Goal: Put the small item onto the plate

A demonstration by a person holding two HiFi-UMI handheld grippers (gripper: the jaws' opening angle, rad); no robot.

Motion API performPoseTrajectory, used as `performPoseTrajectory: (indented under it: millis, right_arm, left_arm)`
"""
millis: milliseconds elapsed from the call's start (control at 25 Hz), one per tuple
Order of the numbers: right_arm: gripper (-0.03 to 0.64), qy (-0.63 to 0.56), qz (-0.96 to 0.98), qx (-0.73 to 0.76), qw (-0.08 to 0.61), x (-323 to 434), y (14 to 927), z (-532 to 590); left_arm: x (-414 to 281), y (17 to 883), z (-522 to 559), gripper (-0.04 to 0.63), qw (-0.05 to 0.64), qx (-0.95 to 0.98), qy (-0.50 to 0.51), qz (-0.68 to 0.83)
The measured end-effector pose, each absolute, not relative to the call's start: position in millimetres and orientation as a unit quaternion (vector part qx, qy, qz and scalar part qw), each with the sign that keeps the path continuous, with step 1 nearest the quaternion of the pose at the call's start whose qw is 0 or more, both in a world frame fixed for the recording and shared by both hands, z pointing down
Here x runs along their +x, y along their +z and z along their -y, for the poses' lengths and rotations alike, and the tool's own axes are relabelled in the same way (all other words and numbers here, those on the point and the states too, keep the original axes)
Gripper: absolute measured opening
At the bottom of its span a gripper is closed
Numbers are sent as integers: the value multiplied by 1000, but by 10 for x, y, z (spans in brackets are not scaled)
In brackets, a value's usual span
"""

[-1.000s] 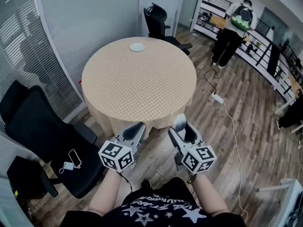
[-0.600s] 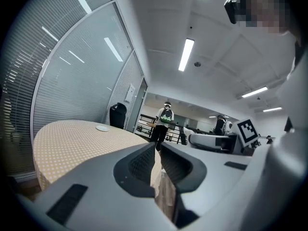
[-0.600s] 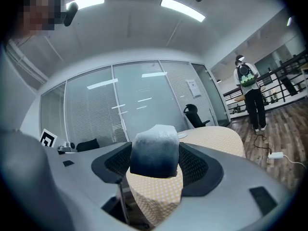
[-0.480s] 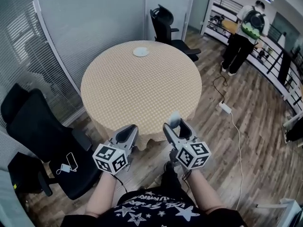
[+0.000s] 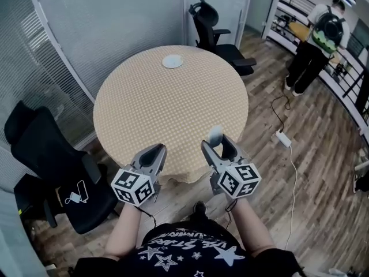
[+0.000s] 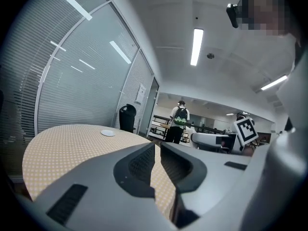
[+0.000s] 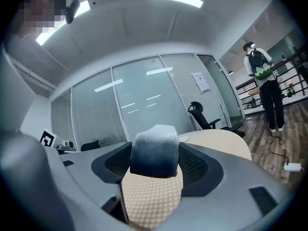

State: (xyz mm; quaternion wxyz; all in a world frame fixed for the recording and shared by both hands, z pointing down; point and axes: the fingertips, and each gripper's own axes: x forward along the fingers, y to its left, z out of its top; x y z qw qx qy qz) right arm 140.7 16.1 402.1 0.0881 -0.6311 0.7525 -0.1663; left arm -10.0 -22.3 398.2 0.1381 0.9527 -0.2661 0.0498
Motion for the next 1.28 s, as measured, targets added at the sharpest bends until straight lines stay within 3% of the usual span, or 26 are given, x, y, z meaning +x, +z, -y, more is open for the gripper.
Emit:
performPoseTrajectory:
  millis: [400, 640, 1280]
  right_arm:
    - [307, -181, -772, -603, 85, 2035, 4229, 121]
    - [307, -163, -811, -559, 56, 1750, 4254, 501]
    - [307, -176, -802, -571, 15, 1922, 4207, 2100]
  left_arm:
    - [357, 4045, 405, 37, 115, 938, 59, 322]
    - [110, 4118, 653, 37, 116, 921, 70, 365]
    - [304, 4071, 2430, 37, 129, 927, 41, 350]
